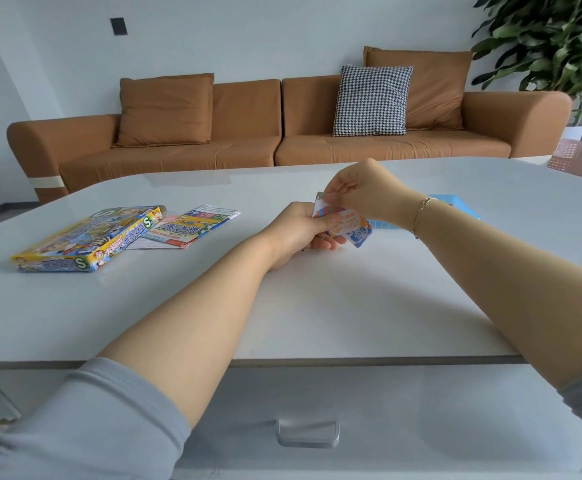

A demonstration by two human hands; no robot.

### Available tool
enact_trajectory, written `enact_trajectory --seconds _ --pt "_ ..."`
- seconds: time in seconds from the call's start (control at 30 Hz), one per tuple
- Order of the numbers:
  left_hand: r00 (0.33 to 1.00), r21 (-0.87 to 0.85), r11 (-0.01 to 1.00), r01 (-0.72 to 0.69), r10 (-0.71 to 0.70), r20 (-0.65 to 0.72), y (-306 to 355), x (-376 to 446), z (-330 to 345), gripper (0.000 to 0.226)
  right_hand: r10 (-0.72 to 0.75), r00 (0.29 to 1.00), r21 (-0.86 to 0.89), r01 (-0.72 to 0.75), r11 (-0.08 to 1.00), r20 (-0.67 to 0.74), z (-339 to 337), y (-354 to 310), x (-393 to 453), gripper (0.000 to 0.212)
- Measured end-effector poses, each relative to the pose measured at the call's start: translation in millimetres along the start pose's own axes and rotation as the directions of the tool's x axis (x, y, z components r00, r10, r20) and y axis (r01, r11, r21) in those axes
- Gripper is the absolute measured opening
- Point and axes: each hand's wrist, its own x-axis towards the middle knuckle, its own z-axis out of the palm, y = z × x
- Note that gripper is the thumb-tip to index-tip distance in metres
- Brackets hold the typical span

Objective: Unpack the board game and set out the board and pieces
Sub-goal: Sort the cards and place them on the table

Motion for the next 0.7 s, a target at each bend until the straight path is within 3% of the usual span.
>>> enact_trajectory --seconds 0.23,0.4,0.7 --pt "1.000 -0.005 1.000 -0.002 0.002 -0.005 -0.7 0.2 -0.9 0.012 0.002 1.000 0.051 -0.002 0.999 0.002 -0.1 -0.3 -0.7 0.020" --pt "1.000 0.009 1.000 -0.011 0.011 0.005 -0.1 -0.2 0.5 0.013 -0.002 1.000 0.015 0.002 1.000 0.011 -0.8 0.1 -0.3 0.011" --pt "1.000 0.009 1.000 -0.008 0.008 0.004 0.1 -0.3 0.7 0.014 -0.014 1.000 0.036 0.013 0.999 0.016 0.5 0.5 0.2 0.017"
